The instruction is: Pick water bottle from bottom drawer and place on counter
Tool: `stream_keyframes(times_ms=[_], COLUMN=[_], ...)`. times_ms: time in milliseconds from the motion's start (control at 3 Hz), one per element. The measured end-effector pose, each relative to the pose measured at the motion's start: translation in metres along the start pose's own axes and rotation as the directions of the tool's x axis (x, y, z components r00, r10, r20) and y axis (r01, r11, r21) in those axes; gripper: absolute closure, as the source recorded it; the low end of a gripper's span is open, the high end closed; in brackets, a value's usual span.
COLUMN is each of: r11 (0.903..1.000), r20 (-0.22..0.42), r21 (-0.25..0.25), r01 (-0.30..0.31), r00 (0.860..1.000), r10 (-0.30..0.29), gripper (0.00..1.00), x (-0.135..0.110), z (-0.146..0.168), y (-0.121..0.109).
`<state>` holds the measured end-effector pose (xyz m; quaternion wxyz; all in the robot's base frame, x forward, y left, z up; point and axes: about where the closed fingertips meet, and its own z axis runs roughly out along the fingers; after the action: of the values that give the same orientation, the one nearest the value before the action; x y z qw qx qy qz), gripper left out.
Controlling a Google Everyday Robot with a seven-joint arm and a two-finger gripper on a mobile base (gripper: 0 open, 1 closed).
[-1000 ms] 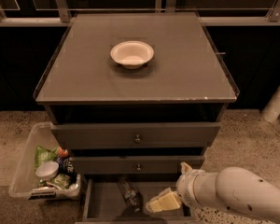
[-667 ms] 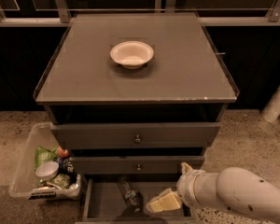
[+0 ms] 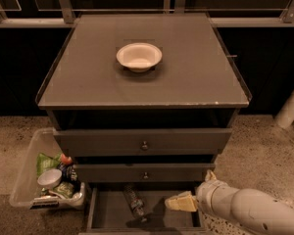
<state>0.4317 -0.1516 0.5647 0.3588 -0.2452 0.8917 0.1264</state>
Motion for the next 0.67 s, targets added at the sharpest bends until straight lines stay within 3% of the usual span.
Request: stream_keyframes(times_ms=[333,667], r11=[0.99,0.9731], r20=[0.064,0.112], r21=[0.117,0.178], r01=[-0.078,-0.147], r00=[0.995,0.985], r10=[0.071,0.128], gripper=[0.0,0.0], x=[0.008,0.018], z=[0.022,0.043], y=[-0.044,-0.073])
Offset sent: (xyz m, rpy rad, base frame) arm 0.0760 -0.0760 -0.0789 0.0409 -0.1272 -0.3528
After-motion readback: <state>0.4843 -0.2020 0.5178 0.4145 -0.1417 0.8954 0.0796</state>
